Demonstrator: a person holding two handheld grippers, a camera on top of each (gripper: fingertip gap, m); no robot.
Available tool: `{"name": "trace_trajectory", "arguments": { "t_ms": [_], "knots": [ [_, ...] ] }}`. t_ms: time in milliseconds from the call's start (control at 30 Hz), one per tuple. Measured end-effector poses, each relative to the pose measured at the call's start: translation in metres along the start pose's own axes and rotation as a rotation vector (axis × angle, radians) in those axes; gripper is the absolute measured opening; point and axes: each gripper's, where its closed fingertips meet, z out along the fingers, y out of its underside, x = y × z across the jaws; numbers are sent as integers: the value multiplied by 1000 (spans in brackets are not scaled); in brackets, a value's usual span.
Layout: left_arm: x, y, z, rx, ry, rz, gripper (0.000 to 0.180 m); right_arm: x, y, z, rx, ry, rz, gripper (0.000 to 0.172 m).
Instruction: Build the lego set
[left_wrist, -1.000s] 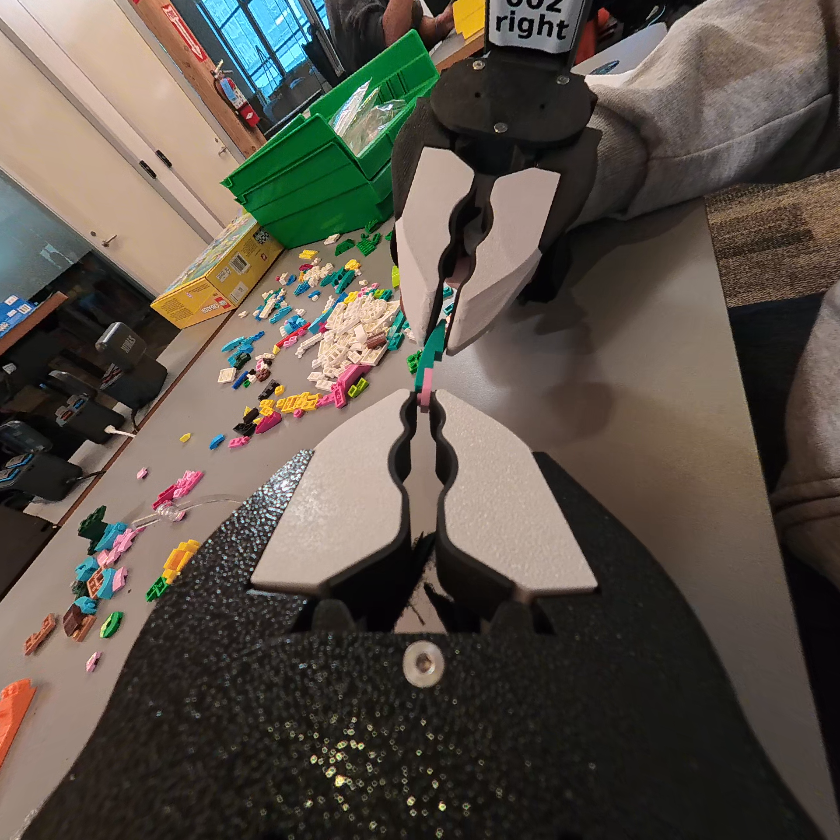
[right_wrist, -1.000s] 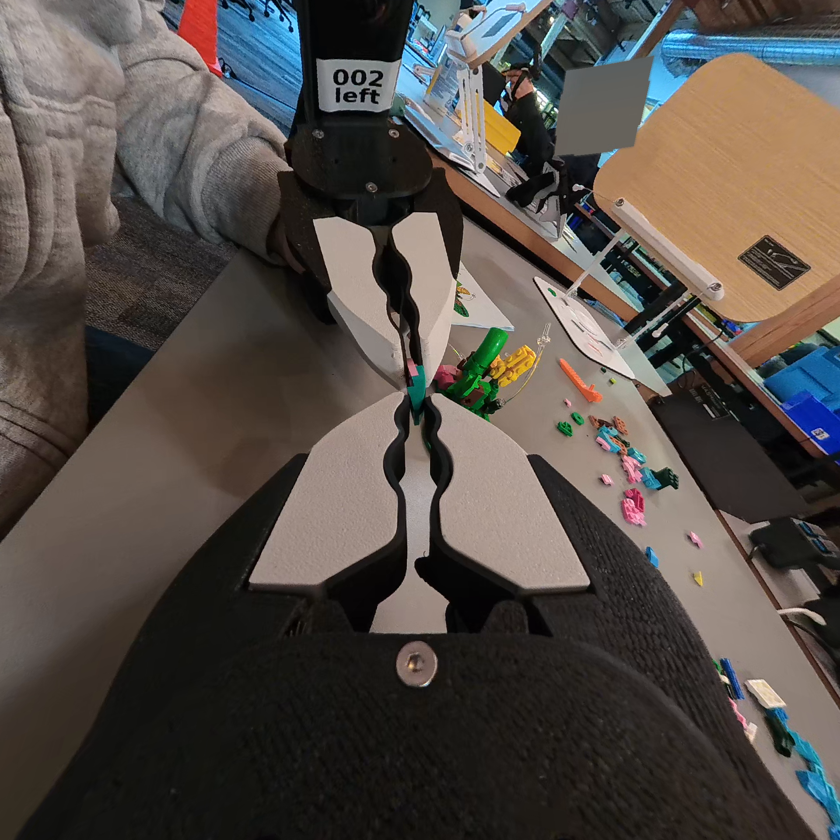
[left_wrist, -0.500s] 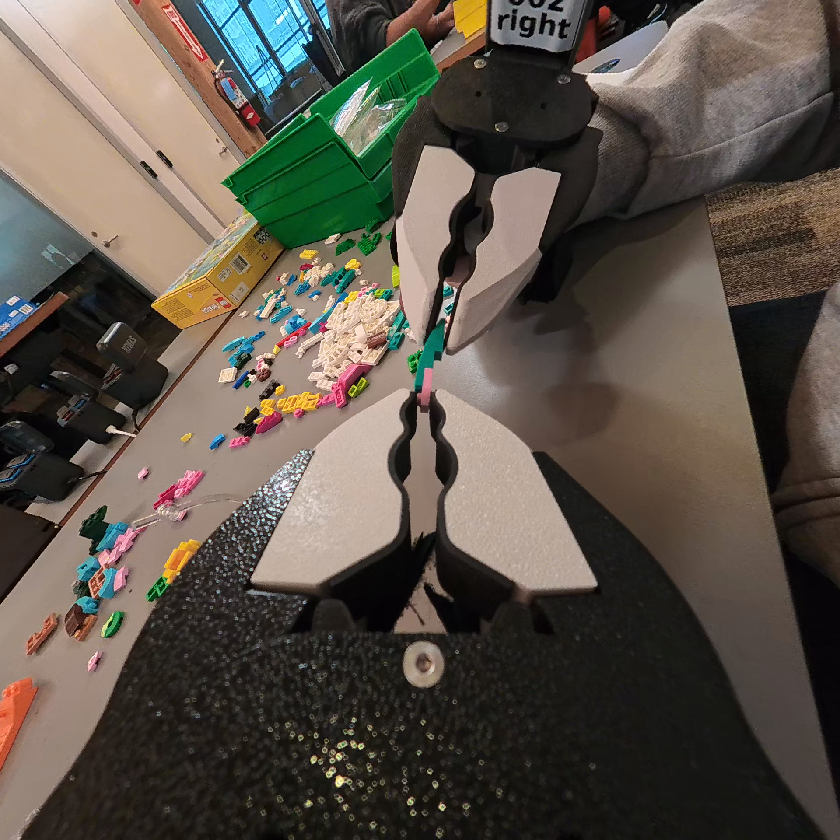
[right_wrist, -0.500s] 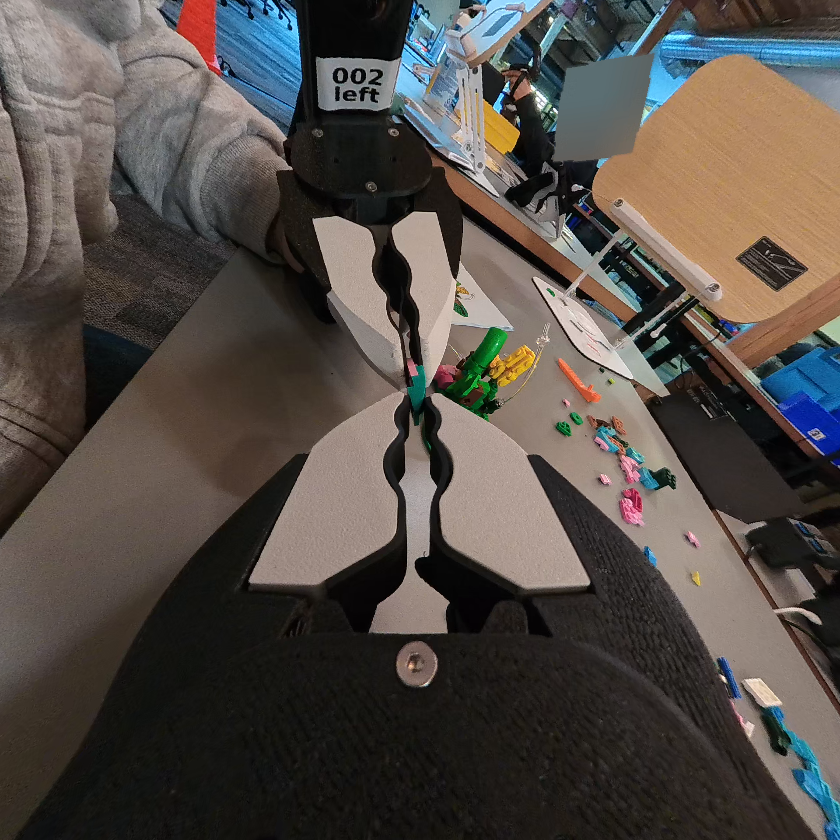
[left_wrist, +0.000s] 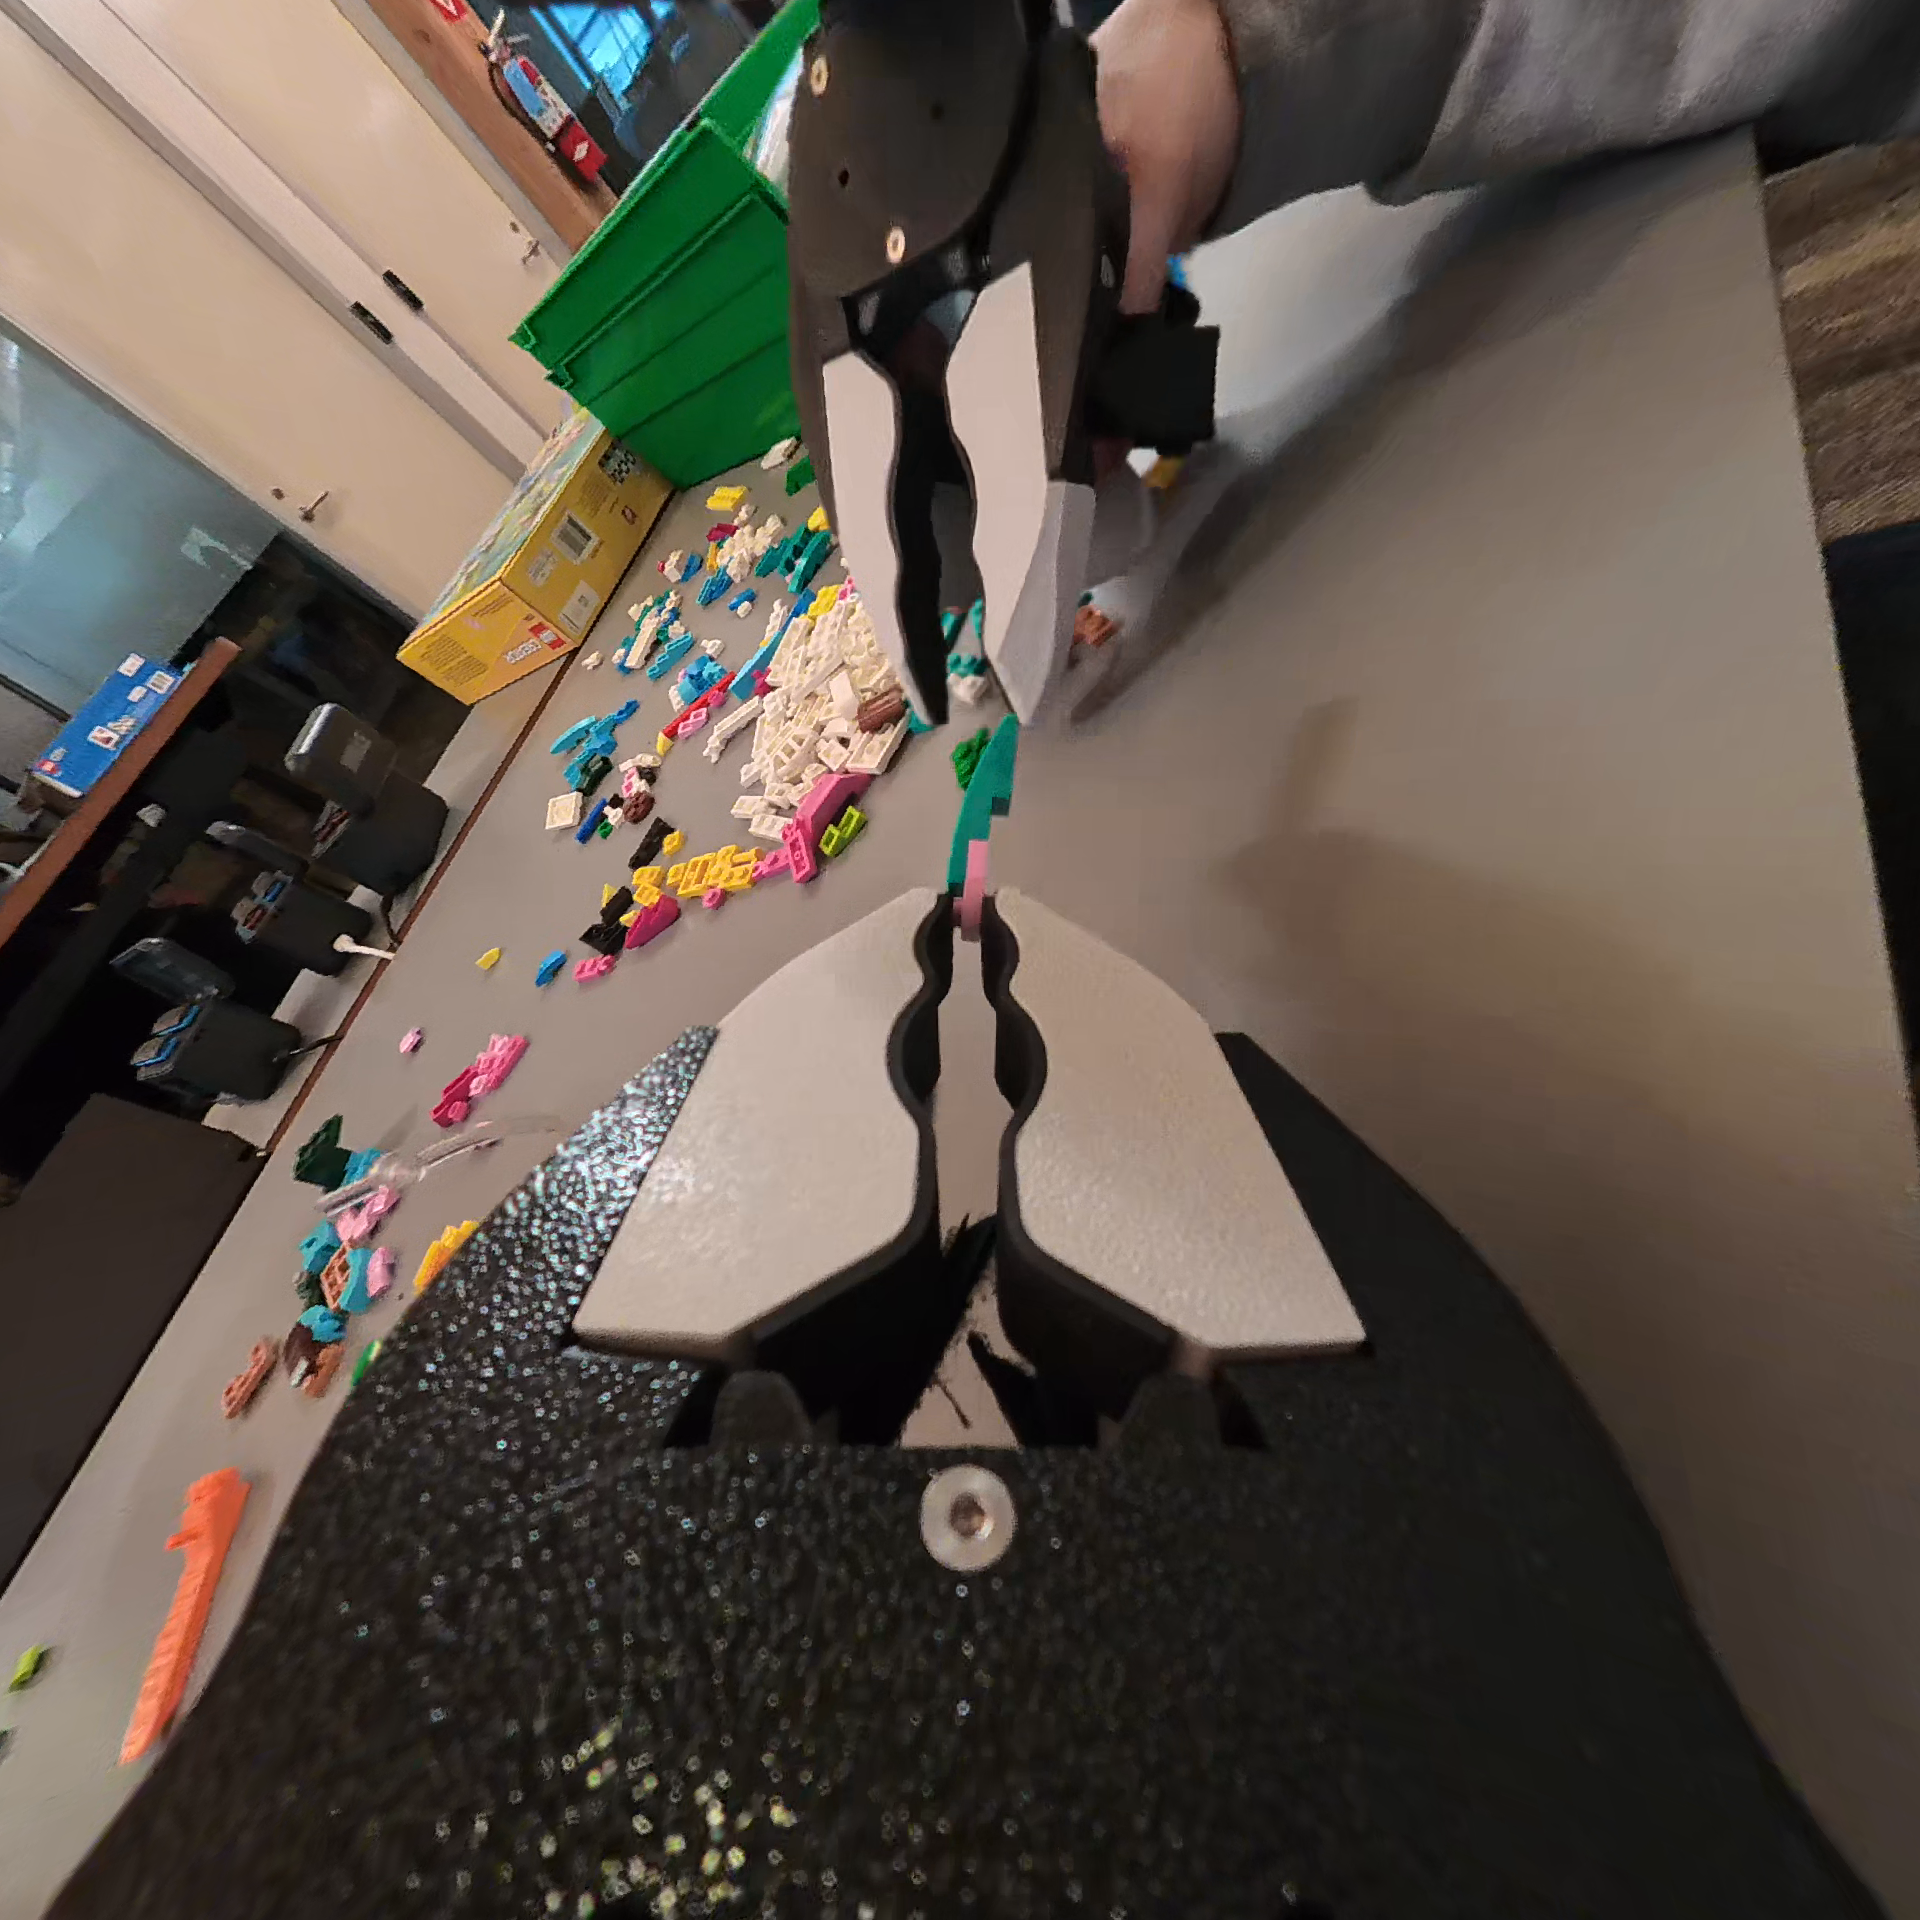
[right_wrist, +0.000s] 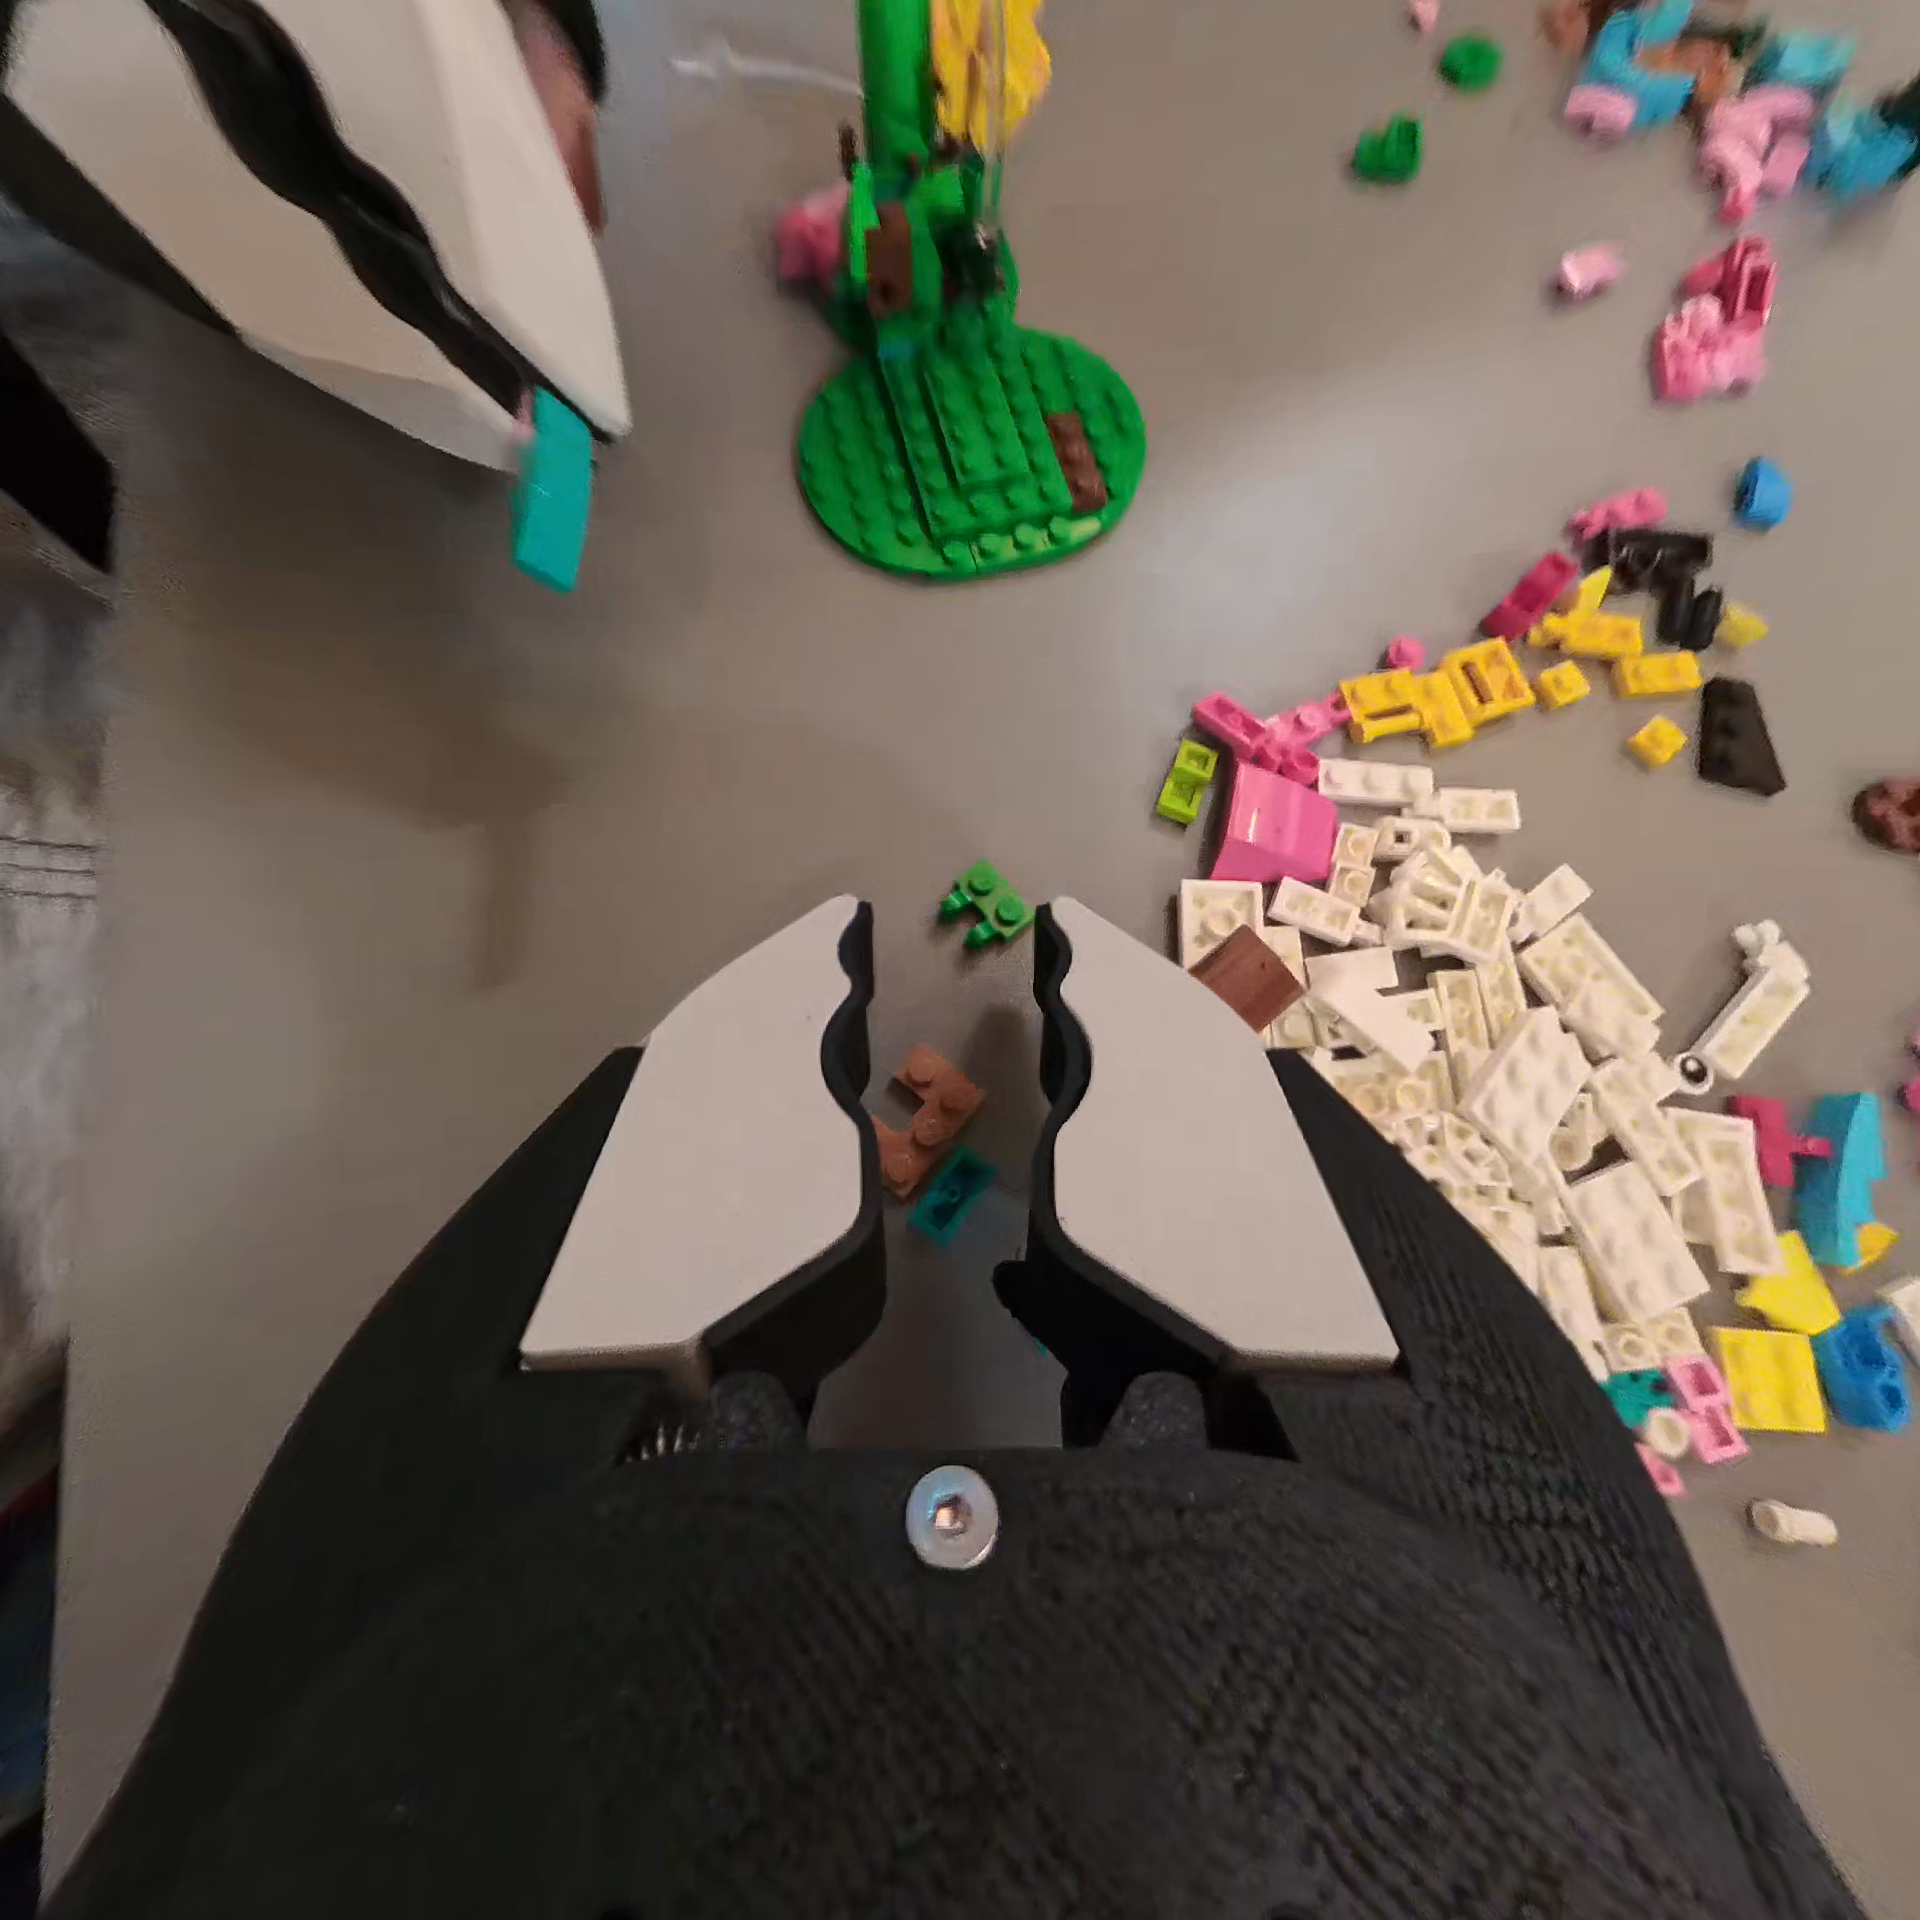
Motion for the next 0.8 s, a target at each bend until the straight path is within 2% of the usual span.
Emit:
{"name": "trace_trajectory", "arguments": {
  "t_ms": [67, 367, 500, 633, 733, 800],
  "knots": [
    [-1, 3, 1, -22, -17, 18, 5, 1, 7, 7, -62, 9, 17, 28],
    [-7, 21, 7, -157, -76, 71, 5, 4, 9, 9, -122, 6, 93, 14],
    [-16, 32, 12, -273, -159, 150, 6, 1, 8, 11, -135, -16, 133, 0],
    [-9, 39, 23, -388, -137, 284, 5, -3, 7, 11, -147, -25, 113, 0],
    [-7, 38, 26, -418, -126, 299, 6, -1, 5, 10, -144, -1, 85, 1],
    [-7, 41, 26, -453, -120, 295, 6, -1, -1, 11, -116, 4, 124, 10]
  ]
}}
